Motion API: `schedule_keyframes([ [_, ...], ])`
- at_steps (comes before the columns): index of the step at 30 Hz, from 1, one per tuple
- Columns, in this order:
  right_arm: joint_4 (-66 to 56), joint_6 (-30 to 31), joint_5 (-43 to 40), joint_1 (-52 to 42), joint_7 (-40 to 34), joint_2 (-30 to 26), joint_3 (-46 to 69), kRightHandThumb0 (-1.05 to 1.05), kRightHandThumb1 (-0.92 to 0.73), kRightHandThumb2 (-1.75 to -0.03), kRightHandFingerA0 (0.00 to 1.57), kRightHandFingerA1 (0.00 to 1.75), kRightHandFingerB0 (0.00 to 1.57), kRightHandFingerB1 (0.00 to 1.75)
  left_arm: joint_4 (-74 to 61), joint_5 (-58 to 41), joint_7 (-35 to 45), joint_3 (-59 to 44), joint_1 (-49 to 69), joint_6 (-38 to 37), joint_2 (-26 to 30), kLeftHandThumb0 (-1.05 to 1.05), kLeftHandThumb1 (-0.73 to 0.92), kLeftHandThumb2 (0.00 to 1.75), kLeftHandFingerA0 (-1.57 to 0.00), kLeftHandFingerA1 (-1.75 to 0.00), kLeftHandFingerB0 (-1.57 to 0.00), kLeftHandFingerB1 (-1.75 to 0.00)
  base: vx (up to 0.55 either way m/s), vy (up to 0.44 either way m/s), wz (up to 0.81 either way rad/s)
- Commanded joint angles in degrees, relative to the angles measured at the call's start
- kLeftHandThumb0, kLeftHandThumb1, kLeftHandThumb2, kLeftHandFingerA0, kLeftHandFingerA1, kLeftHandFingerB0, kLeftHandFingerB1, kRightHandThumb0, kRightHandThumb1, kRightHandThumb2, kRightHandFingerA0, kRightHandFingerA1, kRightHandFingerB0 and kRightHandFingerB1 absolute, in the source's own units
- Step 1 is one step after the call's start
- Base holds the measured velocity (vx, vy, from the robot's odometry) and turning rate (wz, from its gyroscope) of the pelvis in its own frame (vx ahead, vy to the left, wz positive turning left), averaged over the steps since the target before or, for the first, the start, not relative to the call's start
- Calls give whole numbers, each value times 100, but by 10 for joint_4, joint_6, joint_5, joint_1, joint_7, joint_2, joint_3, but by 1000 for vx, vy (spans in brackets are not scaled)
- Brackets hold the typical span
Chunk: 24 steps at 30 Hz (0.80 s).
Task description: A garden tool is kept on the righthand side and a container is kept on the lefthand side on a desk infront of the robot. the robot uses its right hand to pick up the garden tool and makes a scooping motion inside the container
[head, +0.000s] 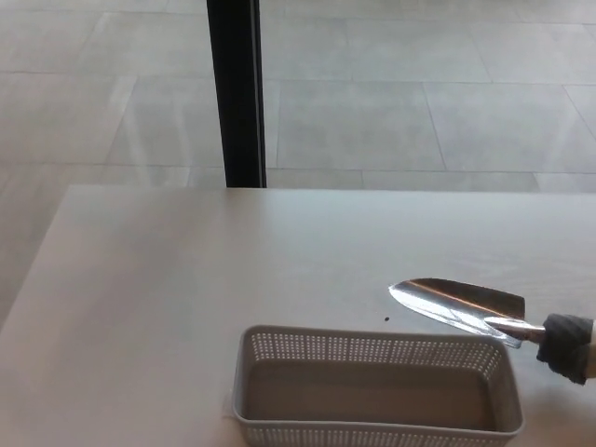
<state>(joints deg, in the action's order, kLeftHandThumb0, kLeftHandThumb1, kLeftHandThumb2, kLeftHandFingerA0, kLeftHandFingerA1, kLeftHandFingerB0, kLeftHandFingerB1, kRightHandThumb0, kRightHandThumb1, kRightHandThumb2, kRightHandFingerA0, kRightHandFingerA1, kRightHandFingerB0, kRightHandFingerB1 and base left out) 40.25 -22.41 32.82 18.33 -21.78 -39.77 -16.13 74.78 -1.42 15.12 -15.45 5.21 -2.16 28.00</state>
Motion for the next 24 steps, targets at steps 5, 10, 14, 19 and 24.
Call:
schedule_keyframes([
  [5,-141,-54,-18,-8,61,-68,57,-19,-54,-98,85,173,74,147,0,-8,-1,-11,-1,-1,22,-56,63,59,-53,-58,-50,-45,0,0,0],
  [10,-192,-70,-30,-24,80,-89,98,-15,-50,-100,89,175,73,152,-2,-1,-6,-5,-4,0,23,-54,67,60,-57,-62,-52,-47,0,0,0],
  [14,-207,-84,-26,-33,115,-111,104,-18,-53,-100,88,175,72,154,-3,-1,-4,-5,-5,-1,24,-55,66,60,-49,-60,-48,-47,0,0,0],
  [19,-200,-132,3,-36,95,-136,102,-15,-51,-98,93,171,66,147,-5,3,2,2,-1,-8,30,-56,68,60,-50,-57,-49,-46,0,0,0],
  [24,-190,-124,-23,-33,114,-138,128,-17,-57,-87,87,175,72,151,-2,-4,6,-4,-3,-9,27,-53,68,60,-54,-59,-52,-47,0,0,0],
])
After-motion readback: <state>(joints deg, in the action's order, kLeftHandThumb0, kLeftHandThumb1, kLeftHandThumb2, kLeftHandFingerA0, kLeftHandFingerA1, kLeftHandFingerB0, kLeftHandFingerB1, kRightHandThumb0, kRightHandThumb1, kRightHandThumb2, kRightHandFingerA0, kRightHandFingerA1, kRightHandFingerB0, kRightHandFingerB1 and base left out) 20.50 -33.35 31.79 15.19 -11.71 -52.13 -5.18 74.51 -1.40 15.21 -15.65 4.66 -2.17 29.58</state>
